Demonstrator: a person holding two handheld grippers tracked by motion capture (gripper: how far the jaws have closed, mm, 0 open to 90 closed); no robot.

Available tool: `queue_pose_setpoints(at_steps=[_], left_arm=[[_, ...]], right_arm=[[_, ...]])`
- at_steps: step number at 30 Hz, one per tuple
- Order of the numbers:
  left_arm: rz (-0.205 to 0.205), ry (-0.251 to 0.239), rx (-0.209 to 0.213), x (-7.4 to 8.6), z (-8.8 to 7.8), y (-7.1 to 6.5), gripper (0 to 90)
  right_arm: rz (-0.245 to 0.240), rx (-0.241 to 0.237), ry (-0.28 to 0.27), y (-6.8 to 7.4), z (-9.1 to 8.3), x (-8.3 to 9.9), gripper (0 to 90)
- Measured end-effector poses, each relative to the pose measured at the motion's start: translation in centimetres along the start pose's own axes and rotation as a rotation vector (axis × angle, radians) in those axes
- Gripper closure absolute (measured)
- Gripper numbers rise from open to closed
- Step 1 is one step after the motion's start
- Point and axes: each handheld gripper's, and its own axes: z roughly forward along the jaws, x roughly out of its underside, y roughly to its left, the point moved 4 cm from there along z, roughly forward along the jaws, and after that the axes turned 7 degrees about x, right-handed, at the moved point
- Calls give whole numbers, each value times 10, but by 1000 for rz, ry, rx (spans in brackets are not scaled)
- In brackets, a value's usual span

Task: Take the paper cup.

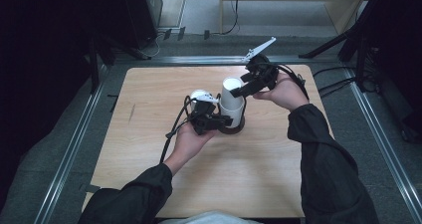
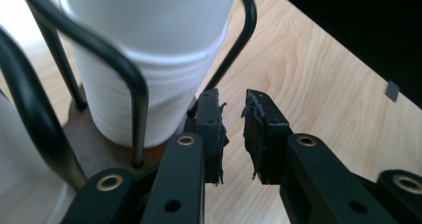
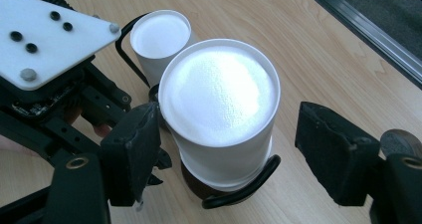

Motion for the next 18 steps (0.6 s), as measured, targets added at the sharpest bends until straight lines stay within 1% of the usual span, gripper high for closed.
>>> queue_pose_setpoints(at_steps=[3, 5, 6, 8, 10, 12, 16, 18], left_arm=[[-7, -19, -3, -4, 0, 1, 798], [-12, -15, -6, -5, 0, 3, 802], [-19, -12, -11, -4, 0, 4, 802], [-18, -15, -14, -4, 0, 5, 802], [-22, -22, -12, -5, 0, 6, 802], [-19, -19, -19, -4, 2, 6, 801], [-23, -25, -14, -5, 2, 7, 803], [-17, -27, -18, -5, 2, 7, 803]], right_arm=[[-8, 3, 6, 1, 2, -1, 284], [-11, 0, 6, 3, 4, -3, 293], [-16, 3, 10, 4, 5, -4, 318], [-22, 3, 13, 5, 6, -5, 335], [-21, 6, 12, 5, 7, -5, 342], [-15, 9, 15, 5, 7, -5, 350], [-14, 12, 20, 5, 6, -5, 353], [-13, 10, 22, 5, 5, -5, 355]])
